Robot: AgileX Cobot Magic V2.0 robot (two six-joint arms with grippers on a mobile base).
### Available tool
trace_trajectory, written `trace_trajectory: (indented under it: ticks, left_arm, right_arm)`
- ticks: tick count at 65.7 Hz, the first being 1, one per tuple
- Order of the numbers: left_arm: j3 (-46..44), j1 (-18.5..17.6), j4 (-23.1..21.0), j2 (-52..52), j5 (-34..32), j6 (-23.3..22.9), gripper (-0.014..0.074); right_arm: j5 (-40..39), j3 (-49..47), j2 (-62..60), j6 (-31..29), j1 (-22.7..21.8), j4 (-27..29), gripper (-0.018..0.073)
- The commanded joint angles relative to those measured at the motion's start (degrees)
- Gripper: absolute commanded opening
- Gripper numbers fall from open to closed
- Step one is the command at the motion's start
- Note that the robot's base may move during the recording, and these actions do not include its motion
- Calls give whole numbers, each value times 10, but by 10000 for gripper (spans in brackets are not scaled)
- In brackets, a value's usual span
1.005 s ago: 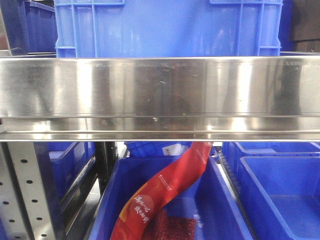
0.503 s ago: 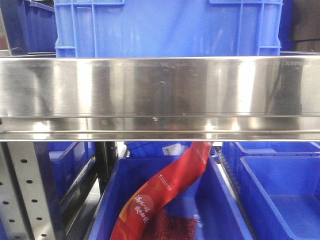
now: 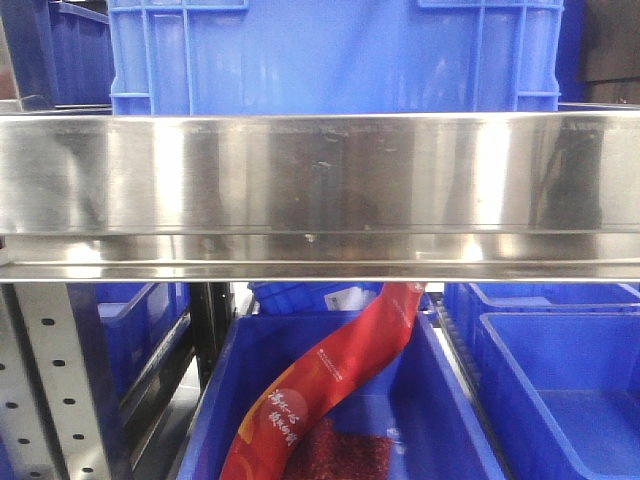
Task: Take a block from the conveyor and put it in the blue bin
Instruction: 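Open both grippers to drop the blocks into the blue bins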
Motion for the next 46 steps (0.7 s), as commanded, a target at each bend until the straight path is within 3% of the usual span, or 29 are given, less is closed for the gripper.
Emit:
trace_trajectory:
  ticks: [1,11,25,33,46]
  left_arm:
    - [24,12,-5,-43,-11,-6,-111]
    - [117,21,-2,-129,-57,-6,-111]
    - [315,21,3,-262,-163,-6,-111]
    - [411,32,3,-336,-164,-6,-111]
    - [527,87,3,-449,-164,-6,-111]
  right_arm:
    - [-9,19,-42,-1,-17,2,-162]
    - [-29,105,-114,-1,-49,2,-162]
    - [-90,280,-245,-1,-84,2,-162]
    - [-103,364,-326,-1,-98,2,-162]
    - [-103,464,-439,-1,-113,2,-162]
